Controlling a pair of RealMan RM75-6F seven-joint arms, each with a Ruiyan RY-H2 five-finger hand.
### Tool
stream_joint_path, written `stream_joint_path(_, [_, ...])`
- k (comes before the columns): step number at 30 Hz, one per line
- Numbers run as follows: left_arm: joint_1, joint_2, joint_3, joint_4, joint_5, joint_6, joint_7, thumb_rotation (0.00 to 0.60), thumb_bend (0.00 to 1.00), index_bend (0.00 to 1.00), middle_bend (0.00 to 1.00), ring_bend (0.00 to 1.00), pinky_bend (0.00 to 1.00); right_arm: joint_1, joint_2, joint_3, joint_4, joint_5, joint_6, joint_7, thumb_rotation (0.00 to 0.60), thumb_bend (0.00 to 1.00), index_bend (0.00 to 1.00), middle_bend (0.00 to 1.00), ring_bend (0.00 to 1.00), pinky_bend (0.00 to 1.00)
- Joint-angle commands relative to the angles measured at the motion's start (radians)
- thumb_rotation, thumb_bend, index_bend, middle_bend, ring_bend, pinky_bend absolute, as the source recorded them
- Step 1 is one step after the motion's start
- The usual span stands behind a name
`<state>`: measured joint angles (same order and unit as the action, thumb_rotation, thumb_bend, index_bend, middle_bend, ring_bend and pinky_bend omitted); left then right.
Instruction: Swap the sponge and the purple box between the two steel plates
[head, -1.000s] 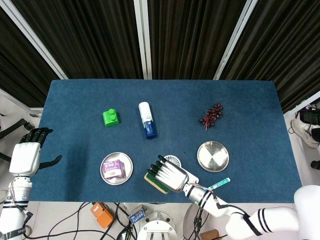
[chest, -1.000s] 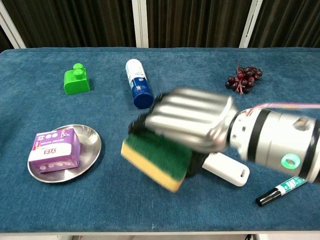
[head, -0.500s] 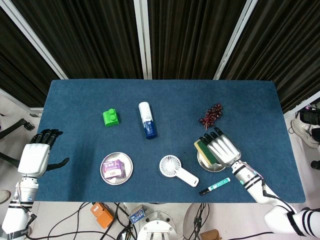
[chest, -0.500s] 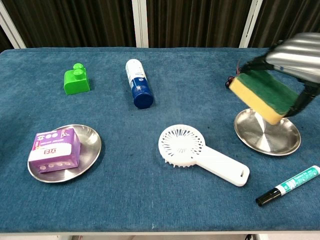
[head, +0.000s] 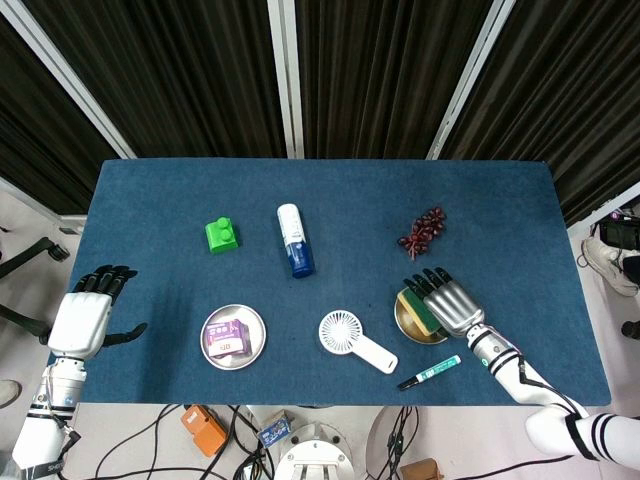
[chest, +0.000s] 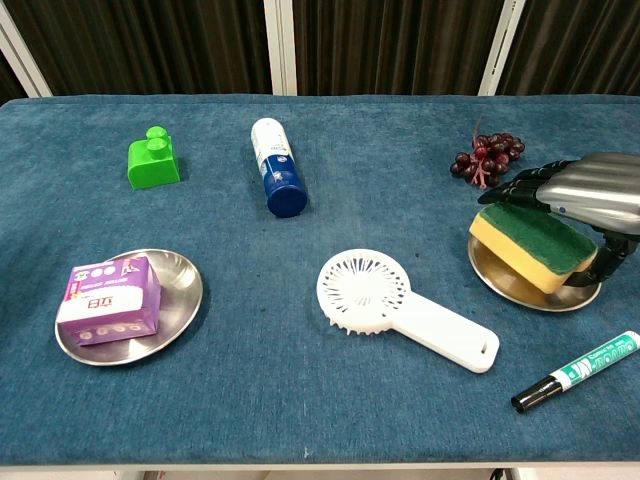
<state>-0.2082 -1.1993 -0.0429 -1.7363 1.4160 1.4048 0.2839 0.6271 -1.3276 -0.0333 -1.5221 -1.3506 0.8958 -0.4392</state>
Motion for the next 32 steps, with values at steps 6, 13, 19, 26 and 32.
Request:
stream_joint_path(6, [0.029,0.027,0.034,-0.007,0.049,0.022,-0.044,0.531,0.08,0.2,0.17,0.13,0.23,-0.033,0.098,-0.024,-0.101,-0.055,0.039,0.086,0.597,0.17,0.0,0.0,0.0,0.07])
stream_joint_path(13, [0.069,0.037,0.079,0.023,0.118,0.063,-0.117,0.539,0.08,0.2,0.17,0.11,0.21,-0.091,0.186,-0.043,-0.155,-0.107,0.132,0.13,0.581,0.16,0.0,0.0,0.0,0.02])
stream_joint_path(19, [0.14,0.037,0.133,0.097,0.189,0.15,-0.154,0.592,0.08,0.2,0.15,0.09,0.18,-0.299,0.265,-0.079,-0.189,-0.177,0.466,0.129,0.558,0.15,0.0,0.0,0.0,0.0])
stream_joint_path(26, [0.24,-0.046,0.134,0.236,0.156,0.25,-0.278,0.6,0.11,0.1,0.06,0.0,0.08,-0.598,0.169,-0.128,-0.02,-0.182,0.811,0.237,0.564,0.15,0.0,0.0,0.0,0.0])
stream_joint_path(32, [0.251,-0.069,0.137,0.281,0.199,0.272,-0.278,0.6,0.11,0.1,0.06,0.0,0.08,-0.623,0.17,-0.113,0.017,-0.226,0.833,0.298,0.565,0.15,0.0,0.0,0.0,0.0])
